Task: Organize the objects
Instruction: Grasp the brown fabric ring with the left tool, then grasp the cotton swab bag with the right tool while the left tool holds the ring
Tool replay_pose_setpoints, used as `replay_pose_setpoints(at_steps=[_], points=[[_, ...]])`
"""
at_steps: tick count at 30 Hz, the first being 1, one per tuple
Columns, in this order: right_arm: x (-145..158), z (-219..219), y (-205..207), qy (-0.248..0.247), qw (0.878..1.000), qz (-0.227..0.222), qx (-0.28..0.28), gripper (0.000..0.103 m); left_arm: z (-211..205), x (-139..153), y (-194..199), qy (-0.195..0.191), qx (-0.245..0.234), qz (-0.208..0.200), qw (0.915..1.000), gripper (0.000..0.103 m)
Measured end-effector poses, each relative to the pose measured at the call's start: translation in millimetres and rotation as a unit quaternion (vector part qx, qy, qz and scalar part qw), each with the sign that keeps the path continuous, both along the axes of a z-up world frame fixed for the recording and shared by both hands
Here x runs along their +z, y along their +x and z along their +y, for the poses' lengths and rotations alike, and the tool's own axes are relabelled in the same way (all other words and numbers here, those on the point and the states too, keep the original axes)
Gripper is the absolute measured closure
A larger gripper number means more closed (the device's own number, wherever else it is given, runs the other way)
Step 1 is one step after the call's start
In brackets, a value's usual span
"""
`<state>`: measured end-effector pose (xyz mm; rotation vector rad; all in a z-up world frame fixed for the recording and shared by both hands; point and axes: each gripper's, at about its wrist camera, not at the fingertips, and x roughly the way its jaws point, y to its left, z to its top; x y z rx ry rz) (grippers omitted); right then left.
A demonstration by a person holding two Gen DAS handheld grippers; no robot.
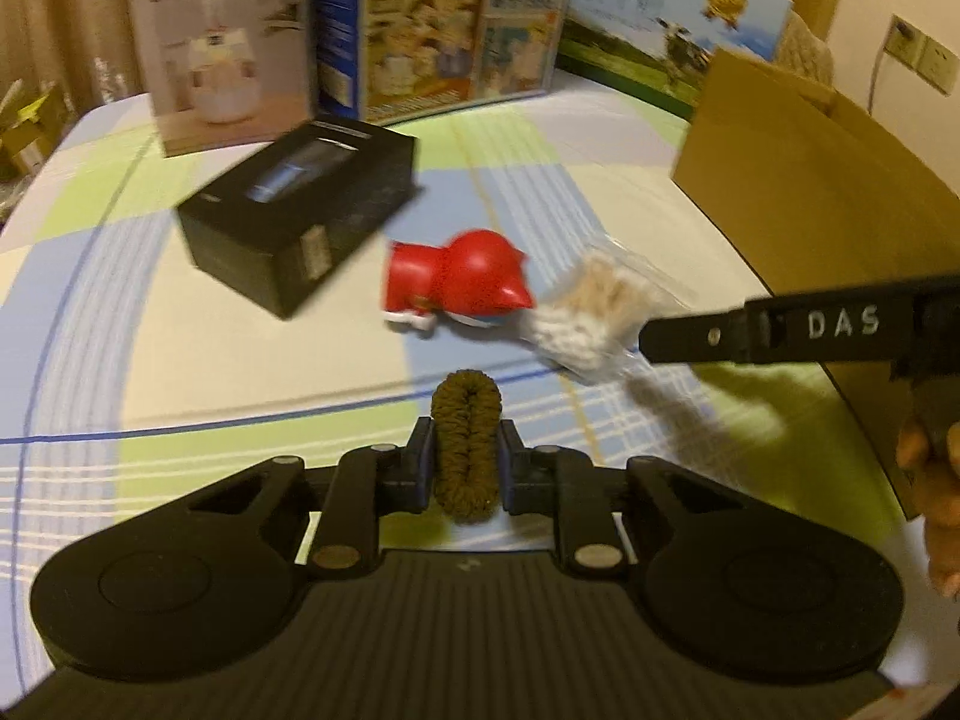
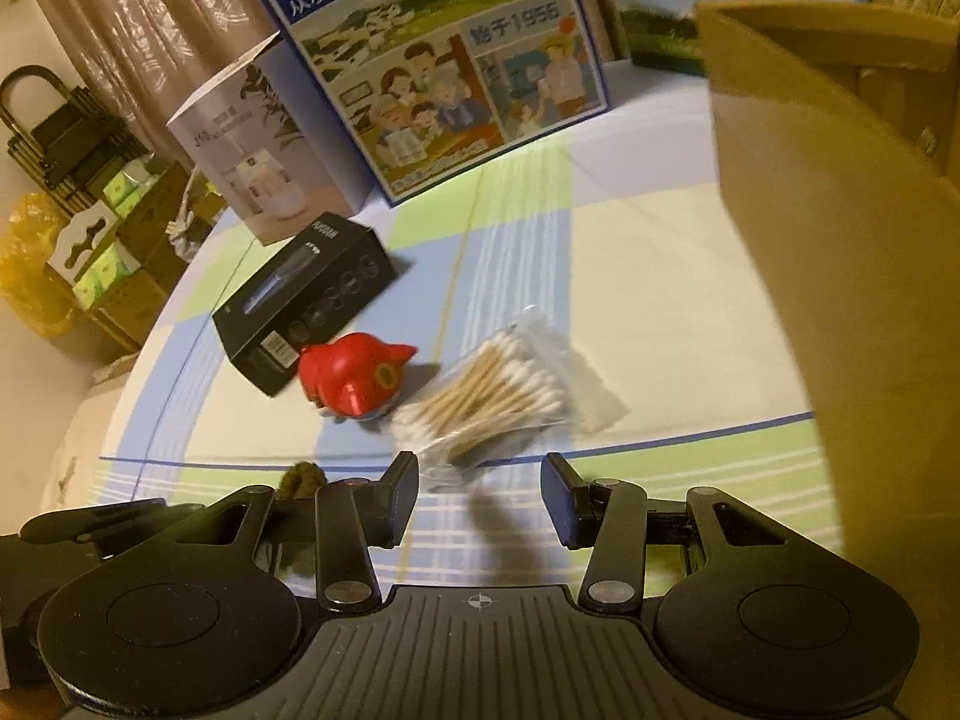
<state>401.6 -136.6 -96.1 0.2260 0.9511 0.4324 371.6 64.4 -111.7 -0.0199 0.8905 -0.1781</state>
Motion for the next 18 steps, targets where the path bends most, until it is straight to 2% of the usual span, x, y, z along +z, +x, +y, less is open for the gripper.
replay_pose_setpoints(at_steps=[1, 3, 5, 13, 18], points=[[-2, 3, 1, -0.001, 1.0, 0.002, 0.001, 0.058, 3, 0, 0, 0.0, 0.004, 0.0, 1.0, 0.086], [-6, 10, 4, -0.01, 1.0, 0.004, 0.003, 0.046, 9, 0, -1, -0.002, 0.012, 0.0, 0.9999, 0.086], [-11, 16, 7, -0.022, 1.0, -0.002, 0.001, 0.042, 12, -2, 0, -0.004, 0.018, 0.001, 0.9998, 0.086], [-19, 27, 32, -0.036, 0.998, -0.036, -0.033, 0.039, 18, -3, 0, -0.014, 0.028, 0.002, 0.9995, 0.086], [-23, 47, 36, -0.086, 0.993, -0.075, -0.009, 0.038, 19, -4, -1, -0.014, 0.027, 0.001, 0.9995, 0.086]])
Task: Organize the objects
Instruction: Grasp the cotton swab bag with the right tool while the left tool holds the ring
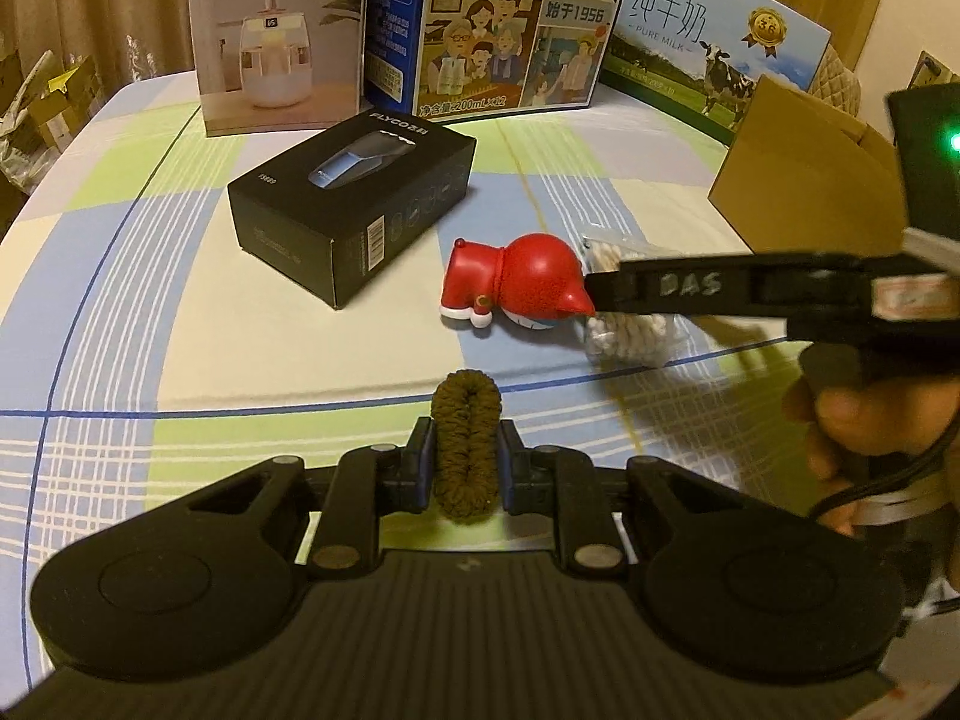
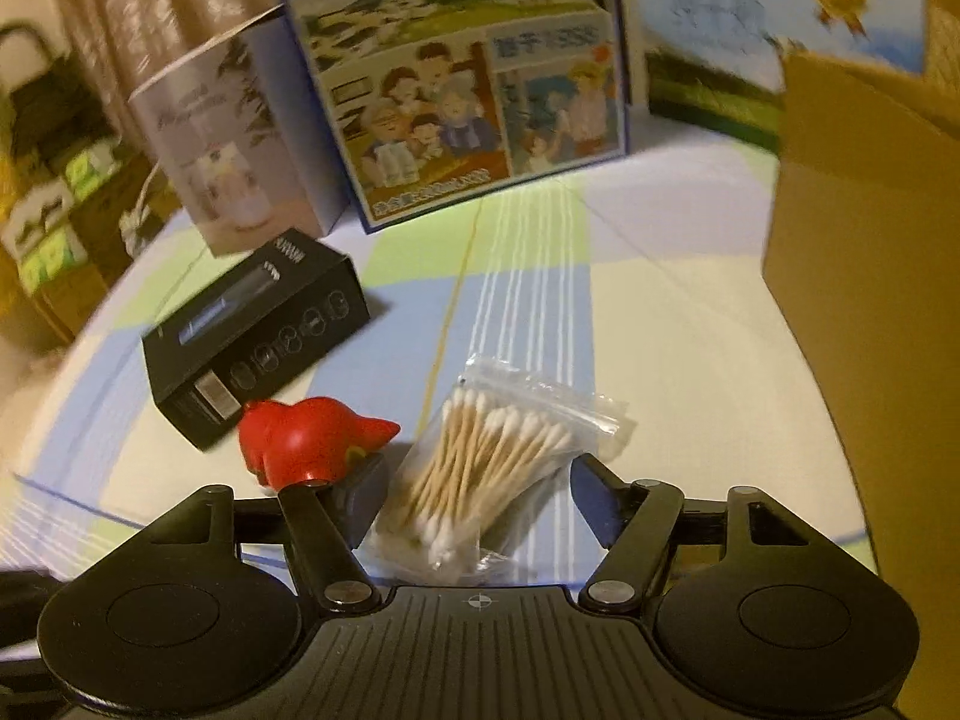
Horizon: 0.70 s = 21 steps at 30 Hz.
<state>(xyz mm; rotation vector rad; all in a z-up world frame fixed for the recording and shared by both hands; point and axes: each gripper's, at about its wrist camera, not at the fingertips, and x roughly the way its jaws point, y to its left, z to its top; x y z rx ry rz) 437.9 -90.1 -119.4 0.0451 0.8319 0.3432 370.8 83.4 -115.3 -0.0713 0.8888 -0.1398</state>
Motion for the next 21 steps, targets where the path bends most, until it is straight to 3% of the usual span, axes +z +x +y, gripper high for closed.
replay_pose_setpoints(at_steps=[5, 9, 14, 21], points=[[-8, 17, -9, -0.077, 0.995, -0.036, 0.052, 0.042, 2, -2, -1, 0.003, -0.001, 0.005, 1.0, 0.086], [-5, 15, -14, -0.085, 0.993, -0.031, 0.071, 0.083, -2, -3, -3, 0.006, -0.014, 0.007, 0.9999, 0.086], [2, -1, -23, -0.075, 0.994, 0.011, 0.08, 0.086, -12, 1, -11, 0.007, -0.045, 0.007, 0.9989, 0.086], [14, -30, -60, -0.047, 0.979, 0.105, 0.17, 0.085, -20, 8, -37, 0.007, -0.081, 0.009, 0.9966, 0.086]])
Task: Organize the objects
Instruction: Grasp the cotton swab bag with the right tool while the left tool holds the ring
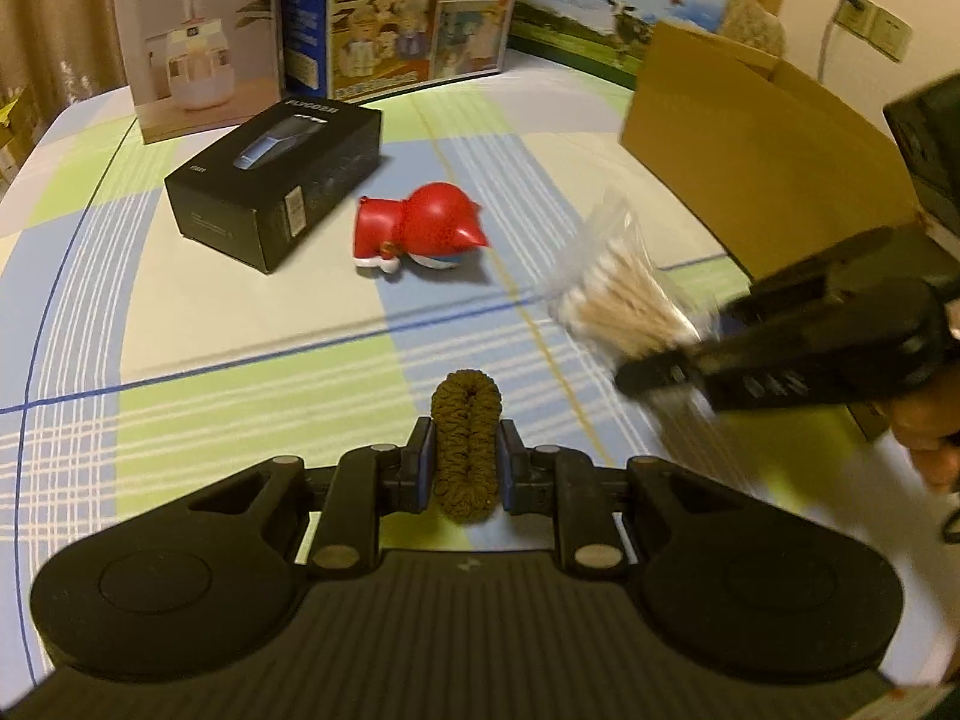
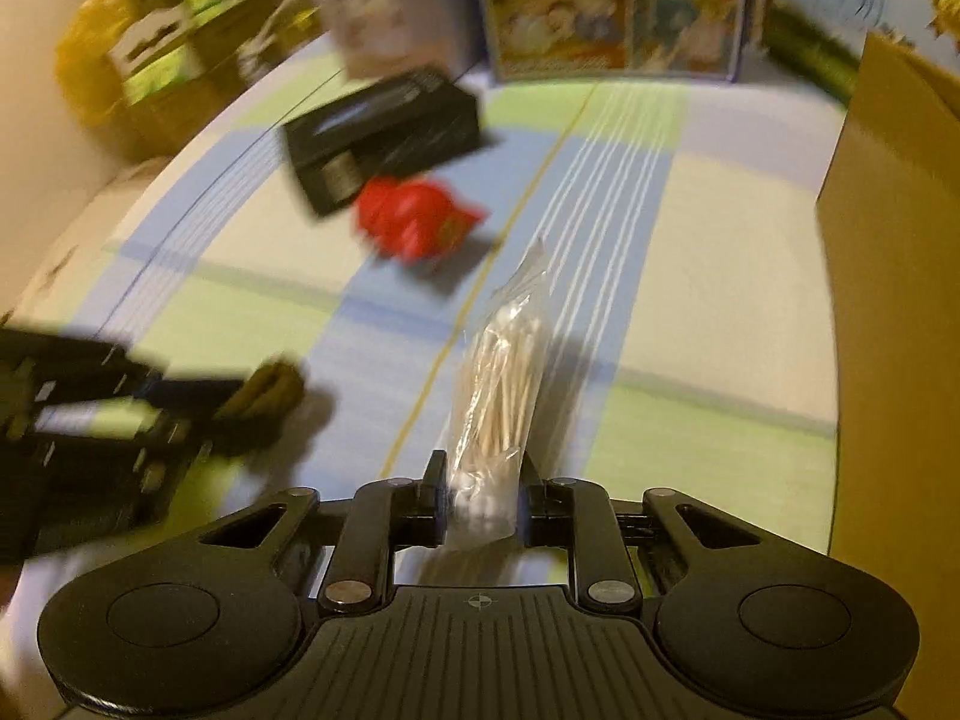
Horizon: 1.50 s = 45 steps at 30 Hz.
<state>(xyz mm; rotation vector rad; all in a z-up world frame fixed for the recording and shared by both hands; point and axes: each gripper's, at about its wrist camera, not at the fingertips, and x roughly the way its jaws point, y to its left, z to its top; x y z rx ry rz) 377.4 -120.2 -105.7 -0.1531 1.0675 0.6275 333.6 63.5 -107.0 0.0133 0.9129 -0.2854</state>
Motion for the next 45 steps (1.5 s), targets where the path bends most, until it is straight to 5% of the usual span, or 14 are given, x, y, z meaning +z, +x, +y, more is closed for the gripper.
replay_pose_setpoints(at_steps=[1, 2, 3, 5, 14, 18, 26, 33, 40, 45], points=[[1, -4, -6, 0.0, 1.0, 0.002, 0.003, 0.083, -1, 1, -4, 0.0, -0.003, -0.001, 1.0, 0.086], [1, -7, -12, -0.006, 1.0, -0.004, 0.003, 0.07, -2, 2, -7, 0.0, -0.006, -0.001, 1.0, 0.086], [1, -10, -18, -0.019, 1.0, -0.013, 0.002, 0.044, -2, 2, -9, 0.0, -0.007, -0.001, 1.0, 0.086], [3, -12, -26, -0.046, 0.998, -0.038, 0.0, 0.031, -5, 2, -12, 0.003, -0.008, -0.001, 1.0, 0.084], [-2, -13, -21, -0.035, 0.997, -0.067, -0.016, 0.031, -10, -1, -13, 0.011, -0.009, -0.005, 0.9999, 0.071], [-10, -4, -19, -0.048, 0.996, -0.073, -0.002, 0.032, -9, -7, -11, 0.018, -0.01, -0.002, 0.9998, 0.057], [-9, -6, -13, -0.049, 0.996, -0.075, -0.016, 0.049, -12, -12, -10, 0.03, -0.016, -0.006, 0.9994, 0.052], [-6, -6, -12, -0.05, 0.996, -0.078, -0.013, 0.064, -17, -17, -10, 0.052, -0.024, -0.003, 0.9984, 0.061], [-5, -4, -11, -0.051, 0.996, -0.077, -0.005, 0.074, -13, -15, -5, 0.047, -0.003, 0.002, 0.9989, 0.086], [-3, -6, -11, -0.049, 0.996, -0.074, -0.01, 0.081, -12, -14, -4, 0.046, 0.008, 0.003, 0.9989, 0.088]])
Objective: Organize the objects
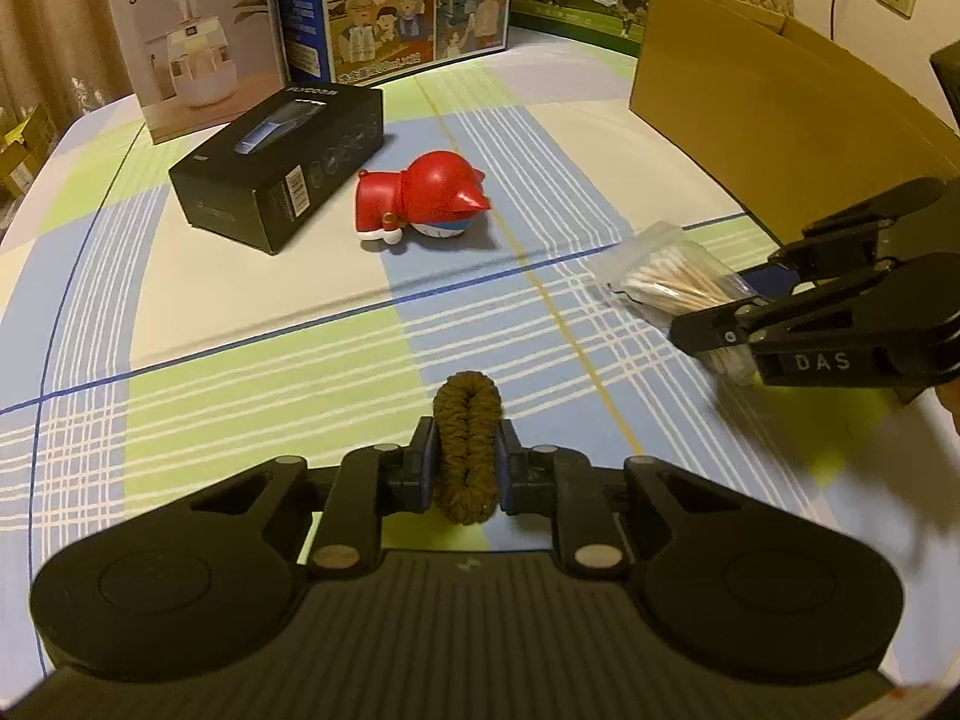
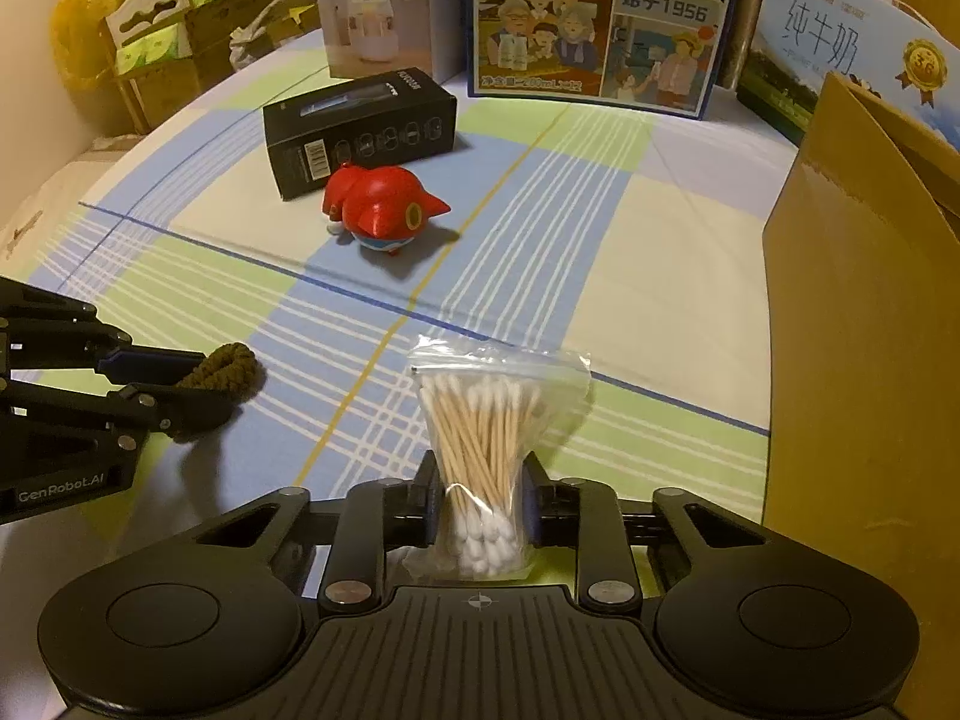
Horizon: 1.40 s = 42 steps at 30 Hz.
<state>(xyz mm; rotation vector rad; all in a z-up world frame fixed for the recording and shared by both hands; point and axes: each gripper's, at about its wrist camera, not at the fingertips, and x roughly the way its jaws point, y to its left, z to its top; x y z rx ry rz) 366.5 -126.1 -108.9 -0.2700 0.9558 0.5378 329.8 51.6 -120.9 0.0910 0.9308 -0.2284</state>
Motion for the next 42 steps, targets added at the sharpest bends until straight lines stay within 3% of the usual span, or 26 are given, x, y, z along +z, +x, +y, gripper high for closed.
replay_pose_setpoints(at_steps=[8, 14, 26, 32, 42], points=[[18, -14, -4, 0.035, 0.999, 0.006, -0.025, 0.081, 4, 16, -8, -0.029, 0.019, -0.004, 0.9994, 0.088], [48, -18, -34, 0.061, 0.998, -0.014, -0.025, 0.081, -6, 48, -24, -0.045, 0.013, -0.036, 0.9982, 0.088], [85, -49, -159, 0.089, 0.994, -0.049, -0.049, 0.081, -20, 85, -129, -0.088, 0.05, -0.047, 0.9938, 0.088], [101, -87, -212, 0.126, 0.985, -0.042, -0.109, 0.081, -34, 106, -180, -0.112, 0.066, -0.059, 0.9898, 0.088], [131, -122, -258, 0.141, 0.98, -0.057, -0.131, 0.081, -69, 135, -233, -0.112, 0.063, -0.075, 0.9889, 0.088]])
